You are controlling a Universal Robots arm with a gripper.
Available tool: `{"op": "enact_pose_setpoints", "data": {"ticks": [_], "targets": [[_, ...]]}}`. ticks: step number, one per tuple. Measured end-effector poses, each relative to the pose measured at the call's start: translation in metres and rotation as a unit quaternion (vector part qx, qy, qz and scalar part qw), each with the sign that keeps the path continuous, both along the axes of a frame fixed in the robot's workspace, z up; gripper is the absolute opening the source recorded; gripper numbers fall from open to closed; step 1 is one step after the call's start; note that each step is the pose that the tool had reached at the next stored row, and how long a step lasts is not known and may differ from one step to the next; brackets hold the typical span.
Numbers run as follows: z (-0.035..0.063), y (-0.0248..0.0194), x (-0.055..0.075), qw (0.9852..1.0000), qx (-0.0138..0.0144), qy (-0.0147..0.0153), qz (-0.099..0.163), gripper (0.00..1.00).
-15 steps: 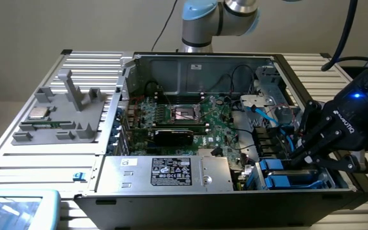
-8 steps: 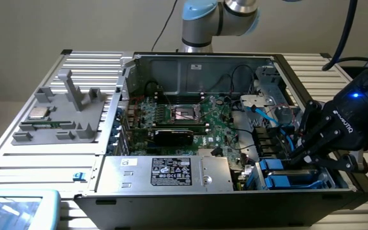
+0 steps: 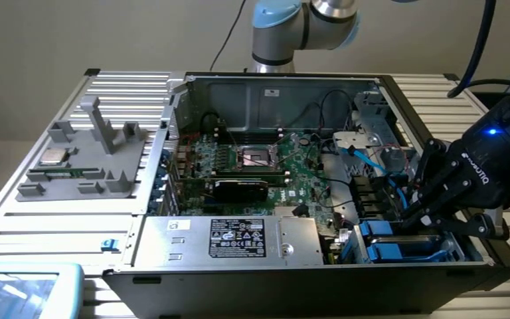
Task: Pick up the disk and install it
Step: 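Insert the first disk wire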
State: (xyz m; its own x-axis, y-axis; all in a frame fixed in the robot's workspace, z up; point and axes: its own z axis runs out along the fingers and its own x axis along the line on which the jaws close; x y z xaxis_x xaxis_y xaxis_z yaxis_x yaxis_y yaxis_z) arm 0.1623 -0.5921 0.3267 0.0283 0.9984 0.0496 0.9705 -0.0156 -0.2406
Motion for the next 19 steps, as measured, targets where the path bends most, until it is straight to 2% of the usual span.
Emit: {"op": "enact_pose_setpoints", "data": {"ticks": [7, 9, 10, 19], "targets": [[-0.0001, 0.0000, 0.0000, 1.0000, 0.0001, 0.0000, 0.000, 0.17], [-0.0001, 0.0000, 0.0000, 1.0000, 0.0001, 0.0000, 0.000, 0.18], [-0.0001, 0.0000, 0.0000, 1.0000, 0.0001, 0.0000, 0.000, 0.25], [0.0000, -0.0001, -0.0009, 1.0000, 0.0000, 0.0000, -0.003, 0.27]]}}
